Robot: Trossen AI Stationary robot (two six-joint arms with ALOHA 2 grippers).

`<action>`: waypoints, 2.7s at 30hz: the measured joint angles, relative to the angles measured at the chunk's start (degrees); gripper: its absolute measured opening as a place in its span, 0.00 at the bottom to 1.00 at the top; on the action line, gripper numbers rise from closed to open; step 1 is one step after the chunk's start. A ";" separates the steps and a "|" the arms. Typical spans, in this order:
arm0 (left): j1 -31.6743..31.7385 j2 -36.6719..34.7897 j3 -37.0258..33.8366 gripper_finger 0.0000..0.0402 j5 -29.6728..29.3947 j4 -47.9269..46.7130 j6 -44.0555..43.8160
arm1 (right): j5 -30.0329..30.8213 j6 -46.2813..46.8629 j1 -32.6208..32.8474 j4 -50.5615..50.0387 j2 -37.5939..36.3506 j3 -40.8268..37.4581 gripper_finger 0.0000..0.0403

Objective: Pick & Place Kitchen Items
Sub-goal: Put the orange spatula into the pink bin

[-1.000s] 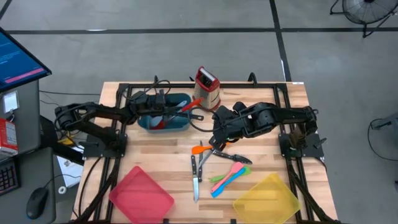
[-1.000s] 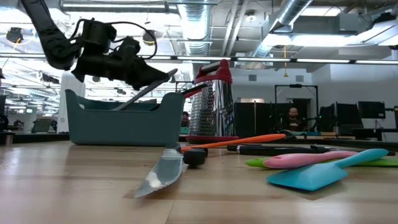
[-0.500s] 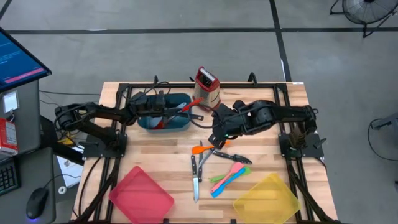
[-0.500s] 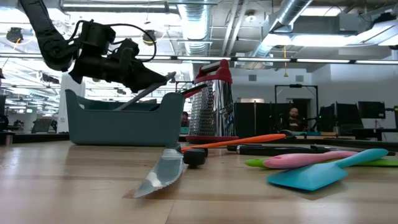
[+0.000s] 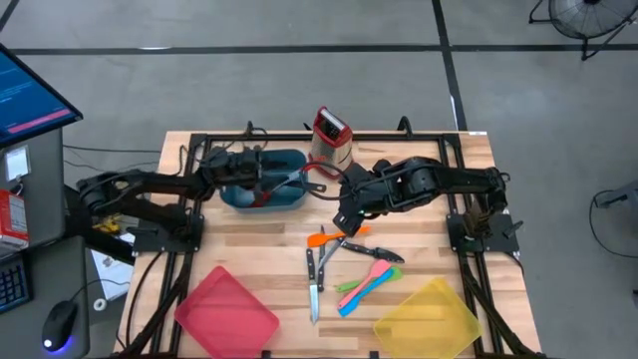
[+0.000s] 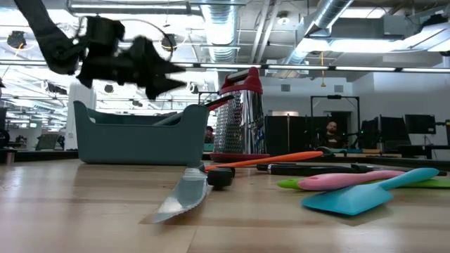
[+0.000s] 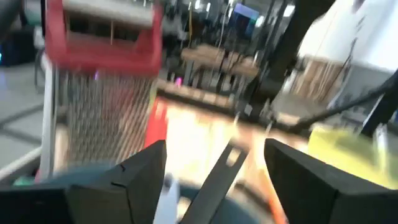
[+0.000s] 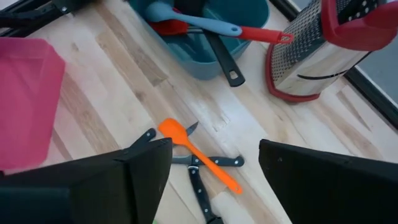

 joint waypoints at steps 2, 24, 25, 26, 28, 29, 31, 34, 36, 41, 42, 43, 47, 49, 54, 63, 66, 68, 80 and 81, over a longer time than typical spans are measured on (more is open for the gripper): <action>-0.55 -4.51 0.00 0.65 0.02 -0.19 -0.91 | -0.05 0.00 0.01 0.00 0.00 0.00 0.62; -1.65 -53.53 3.08 0.57 -0.02 -29.46 -17.26 | -15.27 -0.49 0.30 6.34 -1.45 -33.15 0.62; -1.65 -54.06 4.22 0.57 0.00 -33.94 -16.19 | -15.71 -1.09 0.08 8.03 -1.42 -35.15 0.62; -1.65 -54.32 5.31 0.56 0.00 -37.98 -14.80 | -16.17 -2.06 -0.17 10.10 -1.49 -37.13 0.62; -1.65 -54.32 7.75 0.55 0.00 -45.42 -11.98 | -16.99 -4.90 -0.92 15.42 -1.84 -40.59 0.62; -1.65 -54.29 8.78 0.54 0.01 -48.58 -10.57 | -17.29 -6.62 -1.40 18.03 -1.86 -42.24 0.62; -1.65 -54.16 10.65 0.54 0.02 -54.68 -7.74 | -17.58 -10.10 -2.35 21.48 -1.73 -45.35 0.62; -1.65 -54.14 12.20 0.54 0.02 -62.54 -4.10 | -17.74 -14.96 -3.72 27.65 -1.77 -49.88 0.62; -1.65 -54.14 12.35 0.54 0.02 -64.97 -3.35 | -17.82 -17.71 -4.50 30.40 -1.70 -52.68 0.62; -1.65 -54.16 12.37 0.54 0.04 -66.84 -3.33 | -17.76 -24.34 -5.39 32.48 -1.70 -56.35 0.62; -1.65 -54.16 12.37 0.54 0.04 -66.84 -3.30 | -17.77 -25.42 -5.63 33.22 -1.70 -56.85 0.62; -1.65 -54.16 12.37 0.54 0.04 -66.83 -3.28 | -17.79 -25.96 -5.84 34.41 -1.73 -57.44 0.62; -1.65 -54.16 12.37 0.54 0.04 -66.91 -3.24 | -17.75 -26.97 -6.87 36.75 -1.73 -59.66 0.62; -1.65 -54.16 12.37 0.54 0.04 -67.00 -3.22 | -17.72 -27.64 -7.28 37.72 -1.70 -60.30 0.62; -1.63 -54.14 12.37 0.52 0.06 -67.37 -3.21 | -17.71 -27.69 -7.82 40.52 -1.22 -62.31 0.61; -1.63 -54.14 12.26 0.50 0.08 -67.92 -3.22 | -17.77 -27.10 -7.84 44.17 -1.22 -65.92 0.44; -1.63 -54.14 12.24 0.48 0.07 -68.09 -3.22 | -17.79 -27.07 -7.88 44.33 -1.22 -65.92 0.30; -1.63 -54.14 12.22 0.47 0.06 -68.12 -3.22 | -17.68 -26.85 -7.88 44.39 -1.22 -65.92 0.20; -1.63 -54.14 12.20 0.38 0.09 -68.49 -3.39 | -17.77 -22.32 -6.76 43.56 -5.36 -65.92 0.14; -1.63 -54.14 12.20 0.38 0.09 -68.49 -3.39 | -17.80 -21.54 -6.43 43.22 -6.75 -65.90 0.14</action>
